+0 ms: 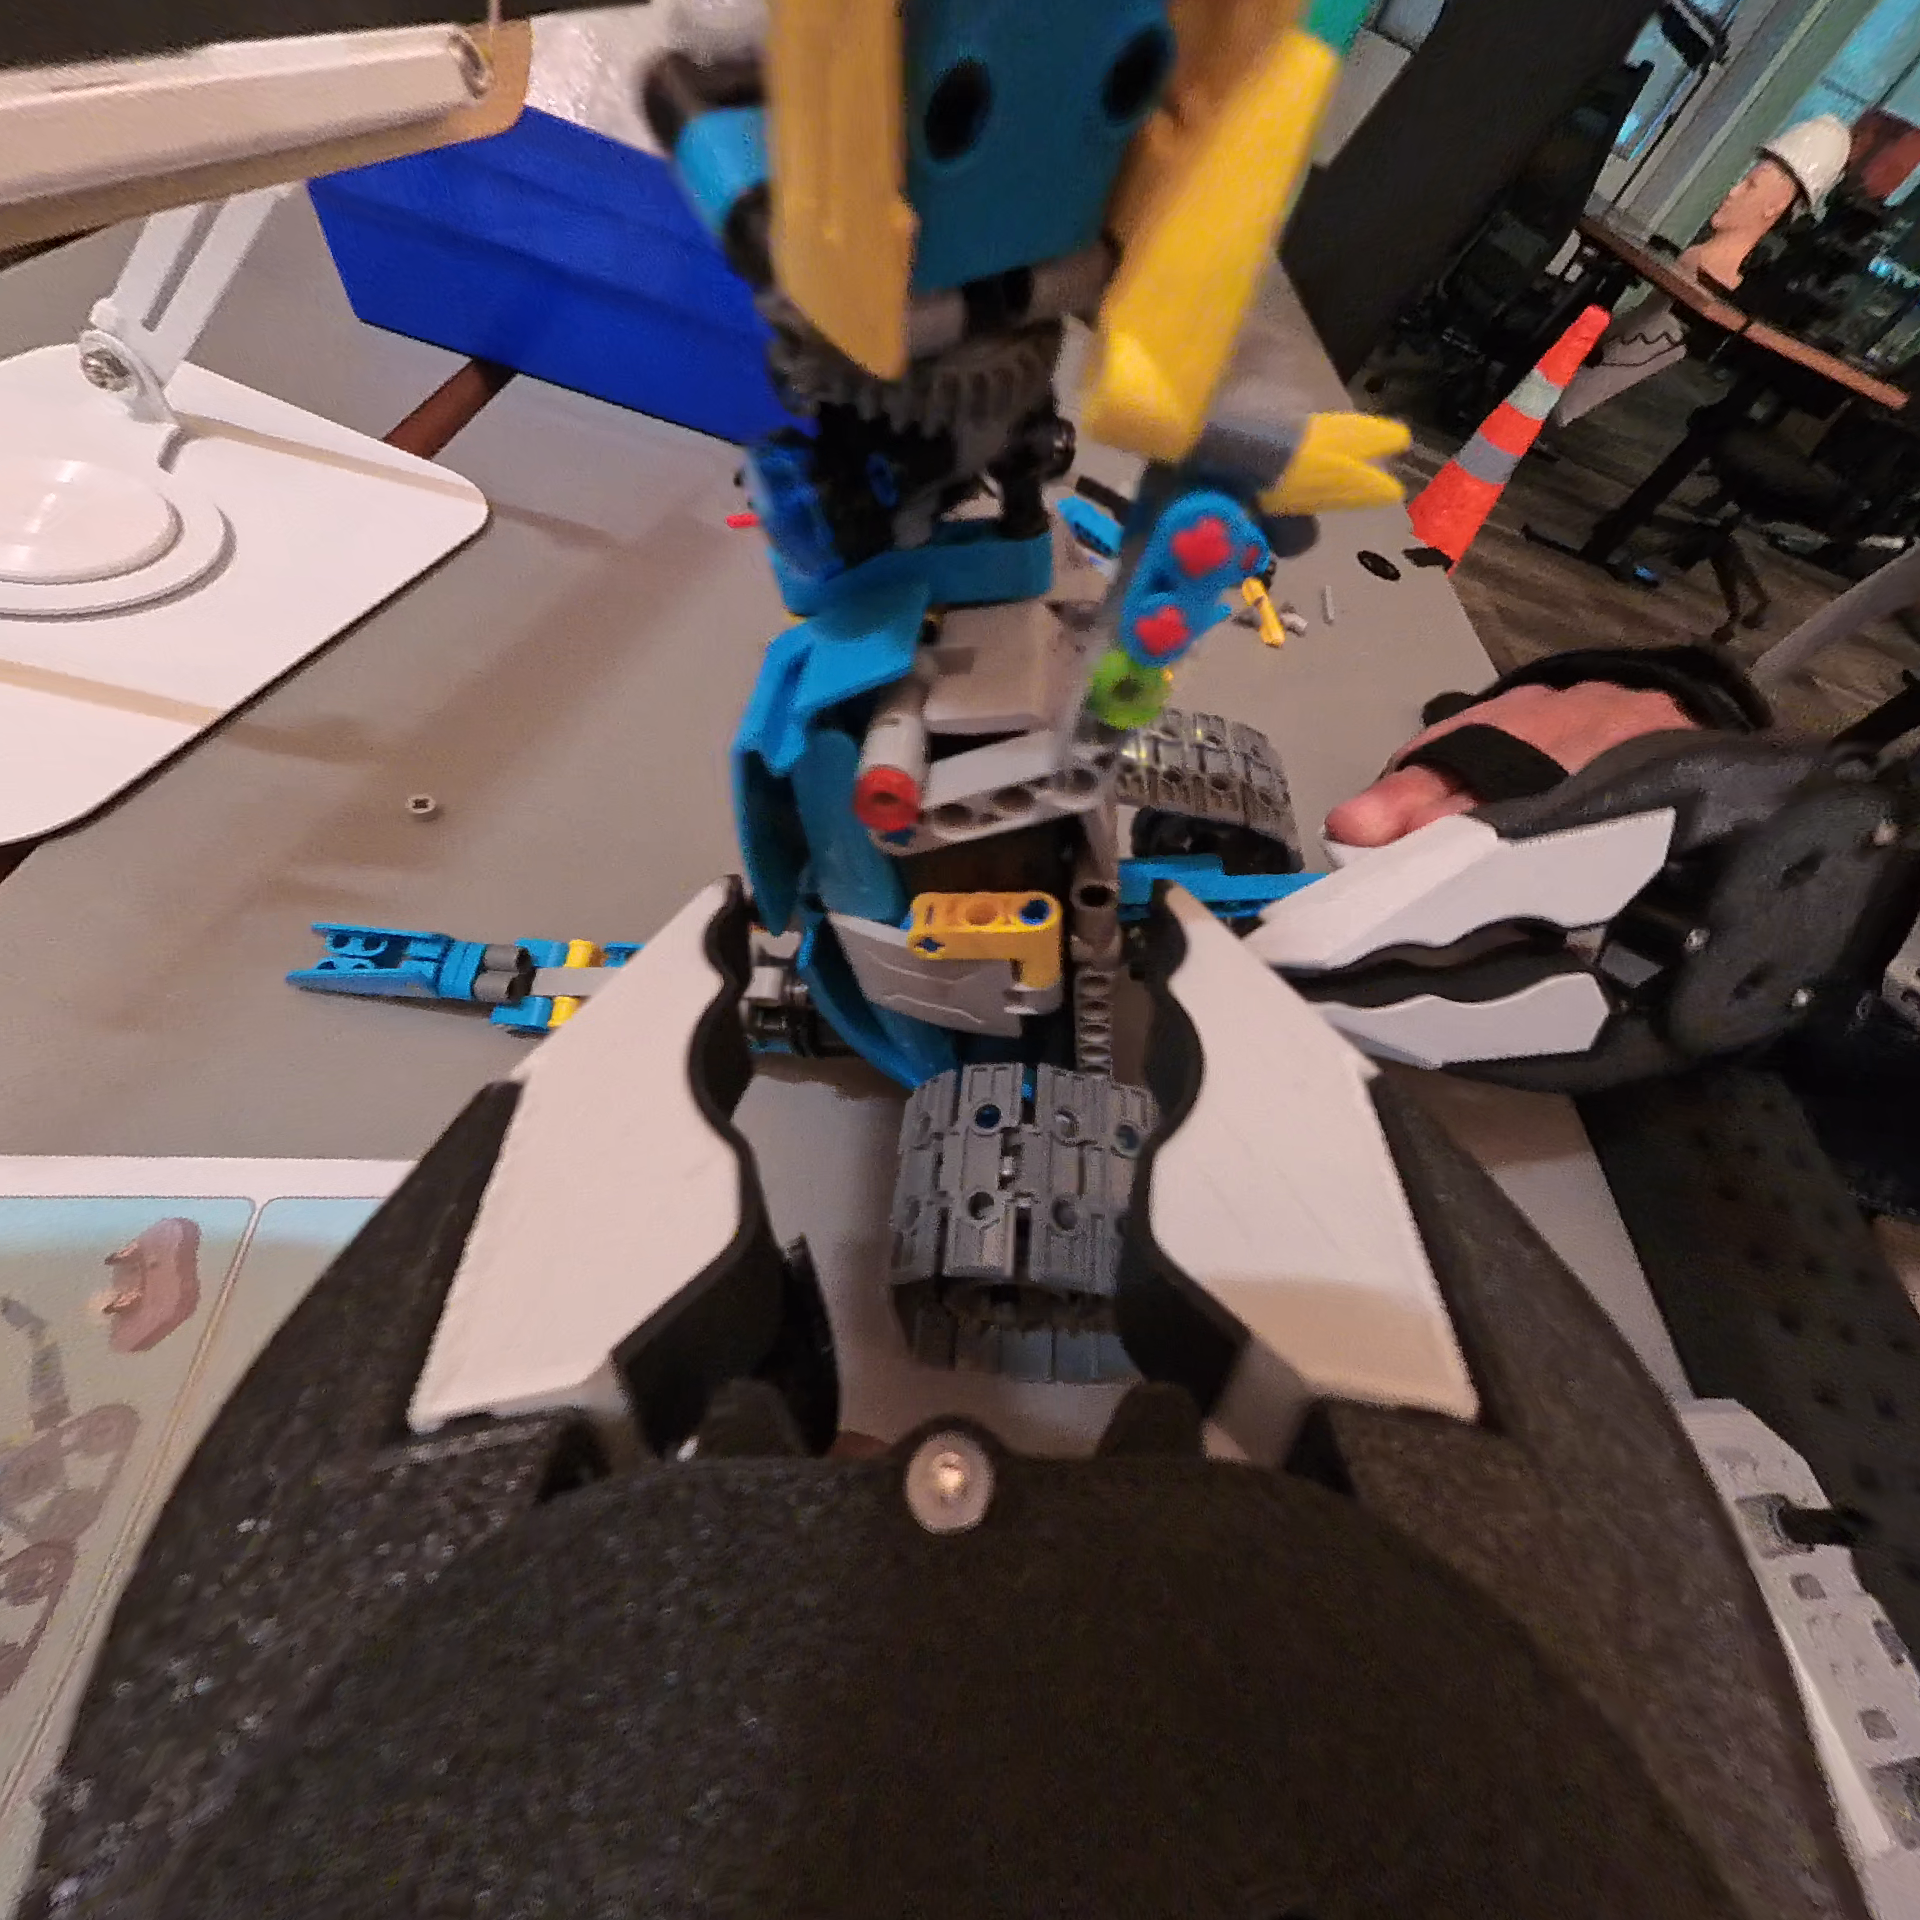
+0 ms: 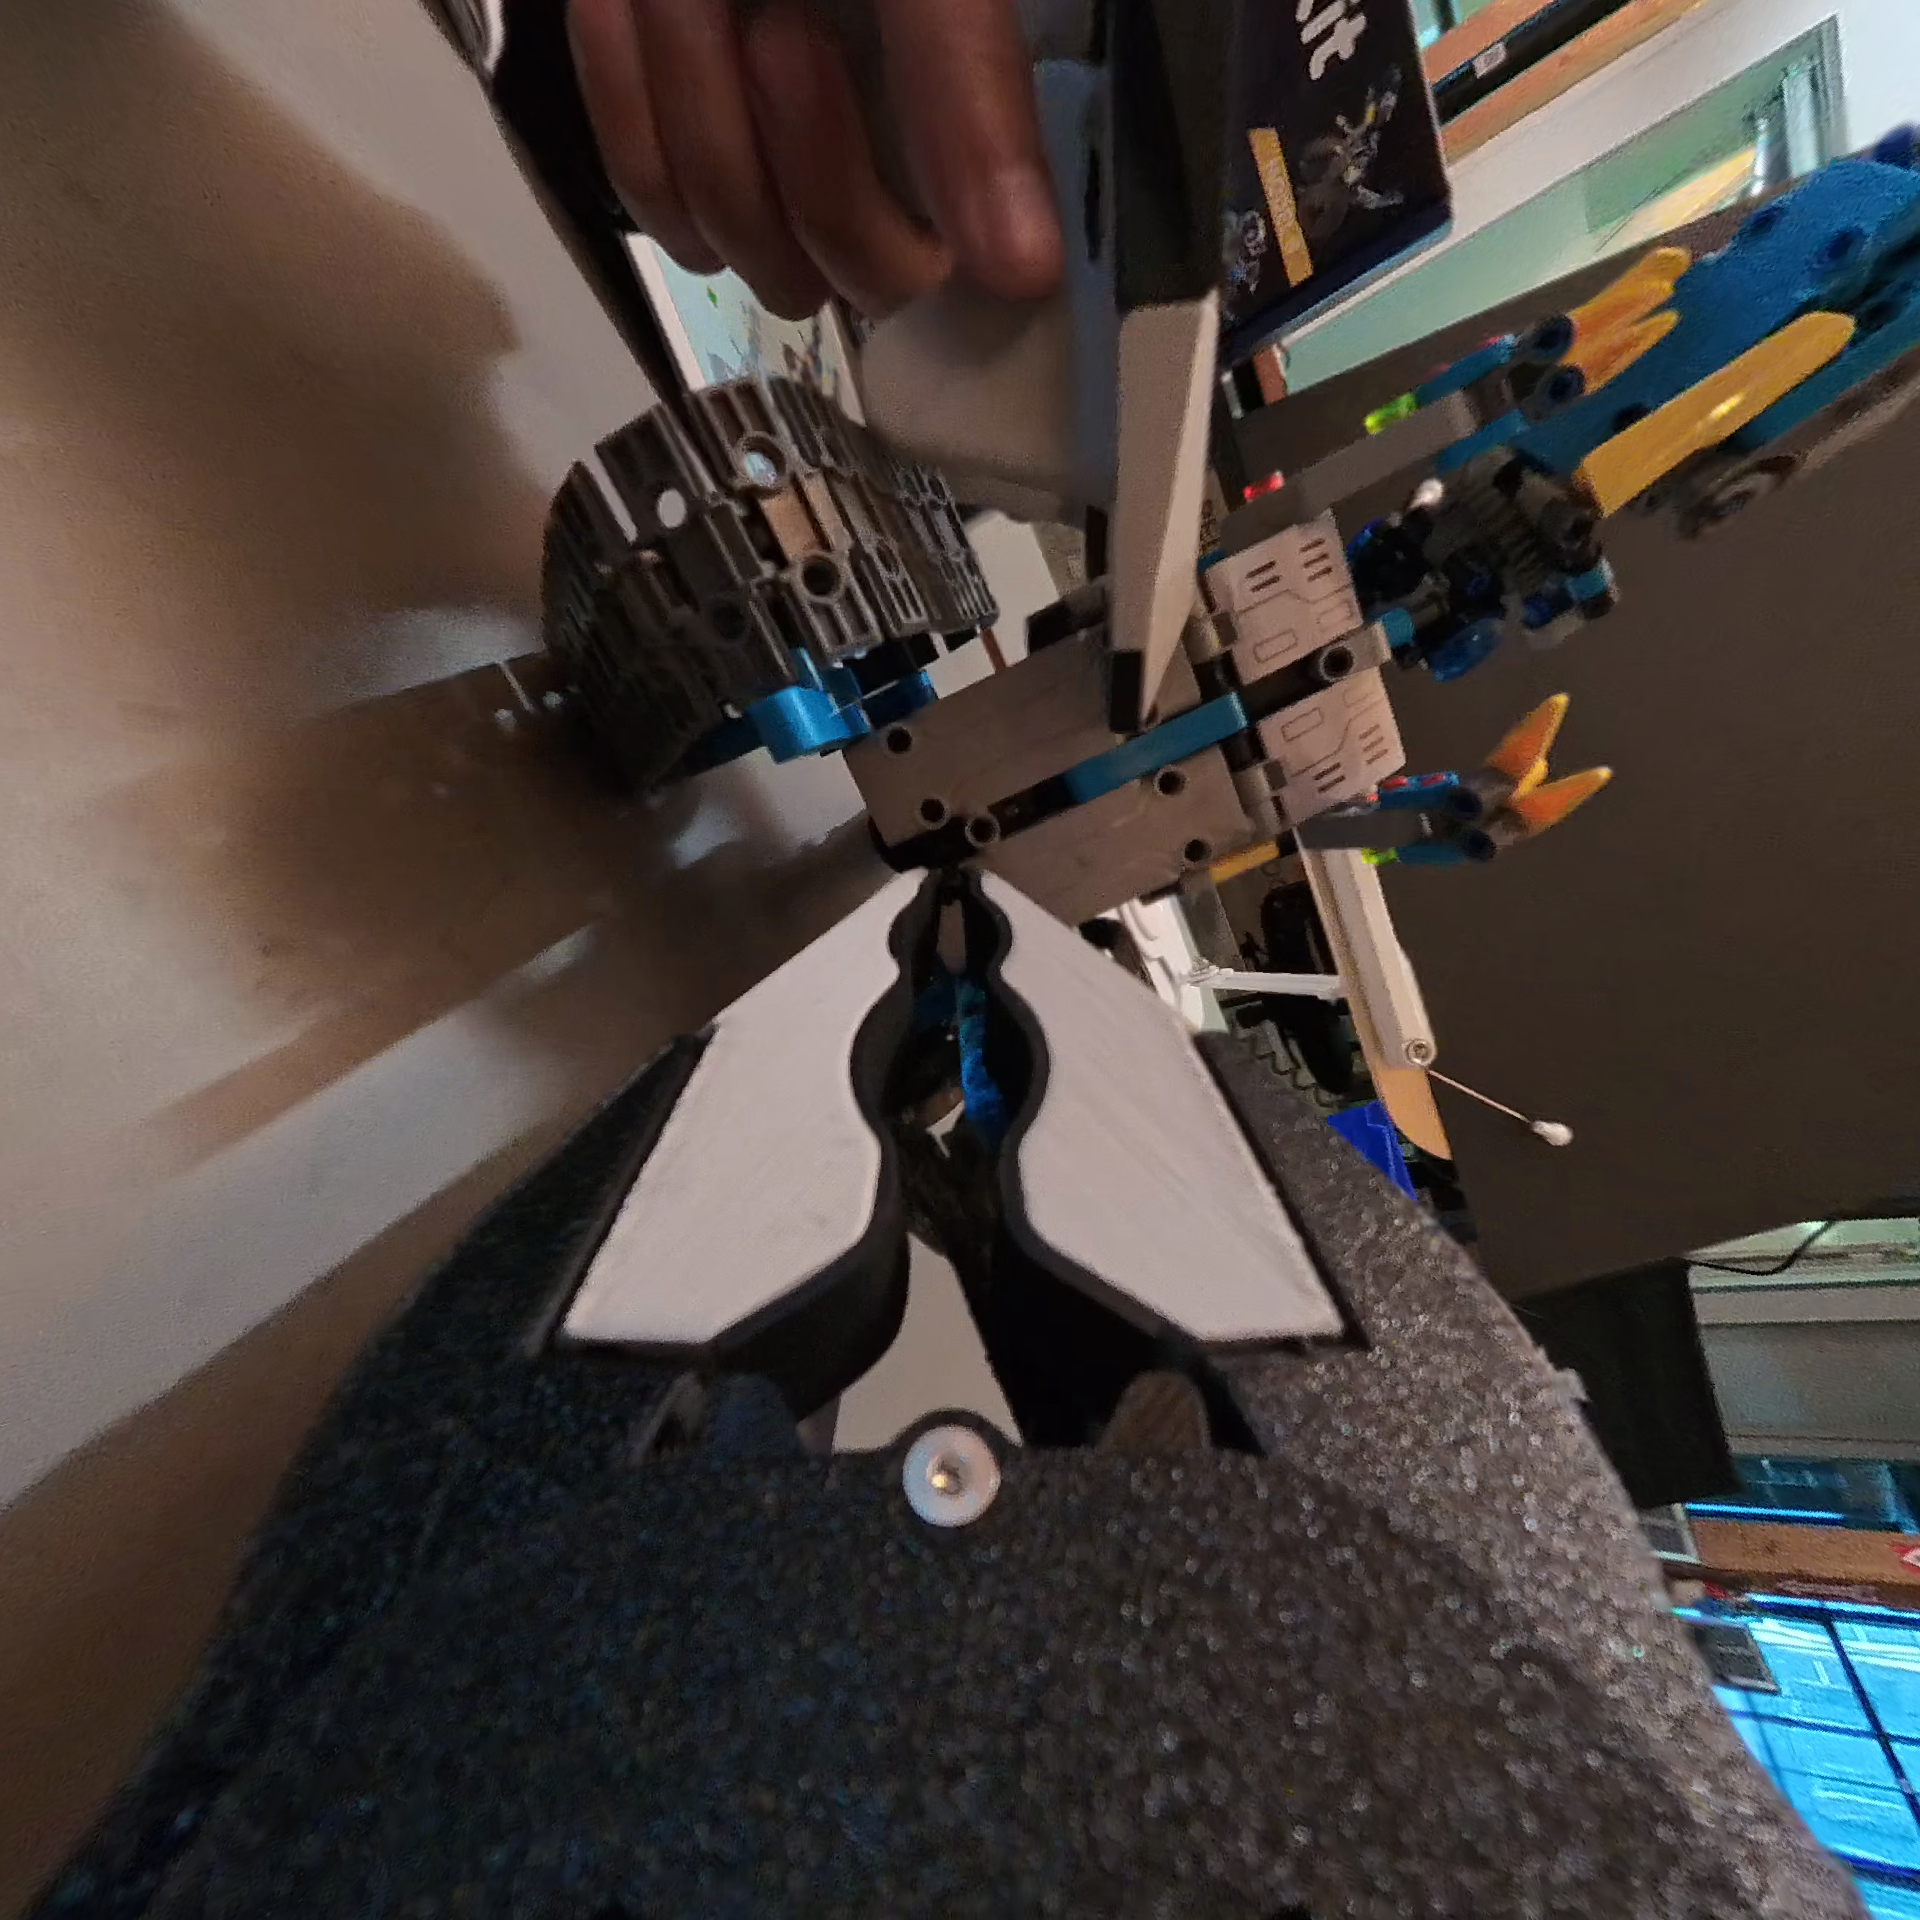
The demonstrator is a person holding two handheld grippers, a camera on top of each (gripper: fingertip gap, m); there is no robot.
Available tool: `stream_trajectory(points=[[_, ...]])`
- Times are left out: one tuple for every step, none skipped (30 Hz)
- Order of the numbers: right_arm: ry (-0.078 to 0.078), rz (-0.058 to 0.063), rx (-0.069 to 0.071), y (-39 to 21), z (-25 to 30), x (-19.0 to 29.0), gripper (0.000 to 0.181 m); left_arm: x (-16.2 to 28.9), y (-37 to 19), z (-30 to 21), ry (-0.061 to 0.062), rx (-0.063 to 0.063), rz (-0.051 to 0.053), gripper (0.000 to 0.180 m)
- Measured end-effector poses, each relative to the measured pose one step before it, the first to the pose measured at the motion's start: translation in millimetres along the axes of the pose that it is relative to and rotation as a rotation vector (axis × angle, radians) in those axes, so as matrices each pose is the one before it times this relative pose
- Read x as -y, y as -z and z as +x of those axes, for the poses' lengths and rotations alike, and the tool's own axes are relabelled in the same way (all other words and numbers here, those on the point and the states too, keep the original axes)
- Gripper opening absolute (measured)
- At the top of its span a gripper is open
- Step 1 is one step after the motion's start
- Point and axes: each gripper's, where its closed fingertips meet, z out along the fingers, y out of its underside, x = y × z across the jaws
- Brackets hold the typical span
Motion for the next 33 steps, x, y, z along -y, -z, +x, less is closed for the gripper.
stream_trajectory(points=[[0.0094, 0.0046, 0.0039, -1.04, -1.85, 1.79, 0.003, 0.40, 0.26, -0.95, 0.0067, -0.0042, 0.0067, 0.069], [-0.0008, 0.0024, -0.0043, -0.88, 0.06, 1.40, 0.003, -0.13, -0.17, -0.28, 0.0063, -0.0031, 0.0039, 0.069], [-0.0029, -0.0075, -0.0022, -0.97, 0.95, -0.02, 0.002, -0.13, -0.08, -0.59, 0.0053, 0.0021, 0.0025, 0.069], [-0.0056, -0.0049, 0.0012, -0.88, 0.67, 0.15, 0.002, -0.12, 0.06, -0.81, 0.0073, 0.0033, -0.0005, 0.068], [-0.0042, 0.0053, 0.0041, -0.46, -0.05, 1.68, 0.002, -0.14, 0.09, -0.28, 0.0051, 0.0007, -0.0006, 0.068], [0.0057, -0.0028, 0.0031, -0.60, -0.41, 0.94, 0.002, 0.00, -0.04, -0.15, 0.0029, 0.0010, 0.0001, 0.068], [0.0114, -0.0075, 0.0017, -0.66, -0.51, 0.52, 0.002, -0.15, -0.08, -0.26, 0.0053, 0.0008, 0.0008, 0.067], [0.0048, -0.0043, -0.0018, -0.24, 0.26, 0.57, 0.002, -0.05, -0.04, -0.09, 0.0020, 0.0002, 0.0018, 0.067], [-0.0005, -0.0099, 0.0046, -0.84, -0.34, -0.60, 0.003, -0.01, 0.08, -0.40, 0.0020, 0.0003, 0.0016, 0.067], [0.0006, -0.0046, 0.0001, -0.33, 0.75, 0.43, 0.002, -0.13, 0.01, -0.73, 0.0062, 0.0010, 0.0005, 0.067], [-0.0025, -0.0060, 0.0017, -0.31, 0.62, 0.13, 0.003, -0.01, -0.07, -0.53, 0.0045, -0.0003, 0.0008, 0.067], [-0.0018, -0.0104, 0.0074, -0.34, -0.13, 0.01, 0.002, -0.12, 0.09, -0.59, 0.0034, -0.0015, 0.0008, 0.067], [0.0052, -0.0151, 0.0048, -0.18, 0.29, -0.10, 0.002, -0.05, 0.05, -0.57, 0.0040, -0.0014, 0.0013, 0.067], [0.0011, -0.0110, 0.0021, -0.62, -0.08, 0.35, 0.002, -0.13, 0.13, -0.61, 0.0033, -0.0002, 0.0014, 0.067], [0.0026, -0.0079, 0.0006, -0.48, 0.29, 0.67, 0.002, 0.01, 0.16, -0.59, 0.0029, -0.0006, 0.0006, 0.067], [0.0080, -0.0222, -0.0037, -0.28, 1.30, -1.58, 0.001, -0.07, 0.17, -0.48, 0.0014, -0.0008, 0.0005, 0.067], [0.0028, -0.0287, 0.0002, 0.02, 0.98, -2.99, 0.002, 0.00, -0.04, 0.00, 0.0006, -0.0016, 0.0010, 0.067], [-0.0124, 0.0096, 0.0195, 0.58, -2.75, 1.78, 0.002, -0.03, -0.03, 0.33, -0.0010, -0.0015, 0.0003, 0.067], [-0.0076, 0.0081, -0.0008, 0.68, -0.56, 1.05, 0.002, -0.15, -0.06, 0.54, -0.0037, -0.0011, -0.0012, 0.067], [0.0204, 0.0037, -0.0064, -0.01, 0.32, 0.25, 0.001, -0.13, 0.02, 0.55, -0.0054, 0.0005, -0.0016, 0.067], [0.0187, -0.0032, 0.0005, -0.78, -0.39, -0.85, 0.001, 0.01, 0.00, 0.38, -0.0033, 0.0013, -0.0012, 0.067], [0.0054, 0.0025, -0.0032, -0.41, 0.52, -0.03, 0.001, 0.08, -0.20, 0.27, -0.0015, 0.0007, -0.0004, 0.066], [0.0001, 0.0056, -0.0019, 0.09, 0.65, 0.57, 0.001, -0.06, -0.03, 0.34, -0.0012, -0.0010, 0.0003, 0.067], [0.0019, -0.0027, 0.0080, -0.45, -0.72, -0.39, 0.003, -0.06, 0.03, 0.16, -0.0004, -0.0016, 0.0004, 0.066], [0.0057, -0.0086, 0.0117, -1.14, -1.83, -1.41, 0.002, -0.05, -0.03, -0.04, 0.0009, -0.0002, 0.0000, 0.066], [0.0124, -0.0037, 0.0004, -0.49, -0.42, -0.45, 0.003, -0.02, -0.09, 0.06, 0.0002, 0.0004, -0.0001, 0.067], [0.0100, 0.0008, 0.0029, 0.00, -0.33, 0.43, 0.002, -0.04, 0.00, 0.07, -0.0007, -0.0002, 0.0000, 0.067], [0.0049, -0.0059, 0.0031, -0.44, -0.29, -0.29, 0.003, -0.02, -0.07, 0.14, -0.0017, 0.0011, -0.0001, 0.066], [0.0087, -0.0059, 0.0011, -0.36, -0.31, -0.13, 0.002, -0.01, 0.00, 0.04, -0.0012, 0.0024, -0.0006, 0.066], [0.0095, -0.0024, -0.0028, -0.33, -0.09, 0.17, 0.003, 0.05, 0.01, -0.03, 0.0002, 0.0022, -0.0007, 0.066], [0.0033, -0.0019, -0.0021, -0.07, 0.05, -0.03, 0.003, 0.00, -0.06, -0.14, 0.0010, 0.0006, 0.0004, 0.066], [-0.0003, -0.0007, -0.0015, 0.08, -0.01, 0.06, 0.003, -0.02, -0.05, -0.03, 0.0010, -0.0004, 0.0011, 0.066], [0.0049, -0.0007, -0.0048, 0.28, 0.29, 0.02, 0.003, -0.08, -0.04, 0.23, 0.0008, -0.0015, 0.0001, 0.066]])
